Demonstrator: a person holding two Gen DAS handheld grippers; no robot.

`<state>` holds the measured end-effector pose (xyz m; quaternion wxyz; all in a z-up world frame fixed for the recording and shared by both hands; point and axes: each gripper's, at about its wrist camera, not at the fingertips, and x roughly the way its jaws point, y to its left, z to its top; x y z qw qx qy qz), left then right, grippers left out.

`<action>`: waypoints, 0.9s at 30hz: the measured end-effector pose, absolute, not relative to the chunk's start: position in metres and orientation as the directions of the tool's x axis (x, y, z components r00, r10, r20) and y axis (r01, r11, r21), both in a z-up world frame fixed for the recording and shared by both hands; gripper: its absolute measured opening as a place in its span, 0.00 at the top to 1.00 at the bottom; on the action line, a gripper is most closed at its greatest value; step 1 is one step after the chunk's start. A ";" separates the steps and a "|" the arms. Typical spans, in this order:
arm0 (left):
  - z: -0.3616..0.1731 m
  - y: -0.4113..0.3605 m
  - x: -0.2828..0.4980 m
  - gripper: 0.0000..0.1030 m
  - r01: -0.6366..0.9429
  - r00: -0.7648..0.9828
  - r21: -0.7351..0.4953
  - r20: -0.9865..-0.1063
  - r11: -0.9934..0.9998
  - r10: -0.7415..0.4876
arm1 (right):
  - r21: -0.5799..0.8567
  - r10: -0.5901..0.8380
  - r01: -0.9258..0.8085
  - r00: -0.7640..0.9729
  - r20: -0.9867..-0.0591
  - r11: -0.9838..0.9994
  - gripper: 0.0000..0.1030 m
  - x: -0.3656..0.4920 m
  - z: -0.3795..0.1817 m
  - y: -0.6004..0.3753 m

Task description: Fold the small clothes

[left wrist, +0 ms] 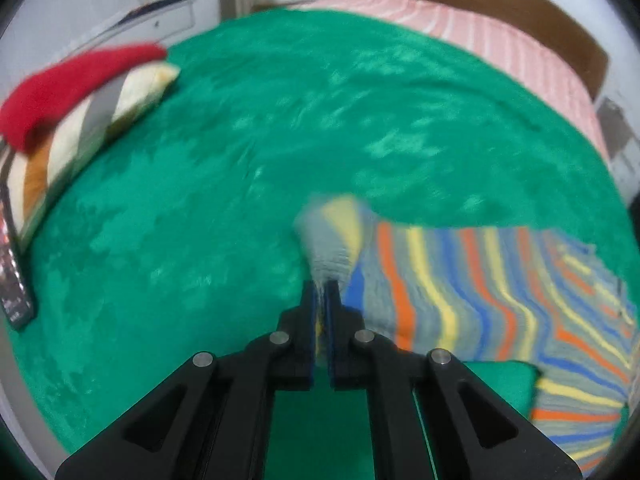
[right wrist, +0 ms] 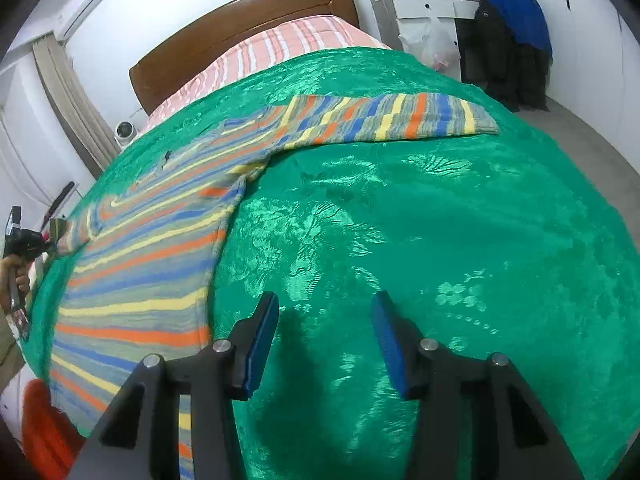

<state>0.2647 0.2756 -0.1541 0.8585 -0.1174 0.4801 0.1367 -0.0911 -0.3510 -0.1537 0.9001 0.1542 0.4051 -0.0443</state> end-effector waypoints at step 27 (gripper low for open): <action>-0.201 0.289 0.219 0.00 -0.248 0.597 -0.047 -0.794 0.968 0.114 | 0.125 -0.041 0.204 0.657 -0.753 0.971 0.20 -0.079 -0.167 -0.326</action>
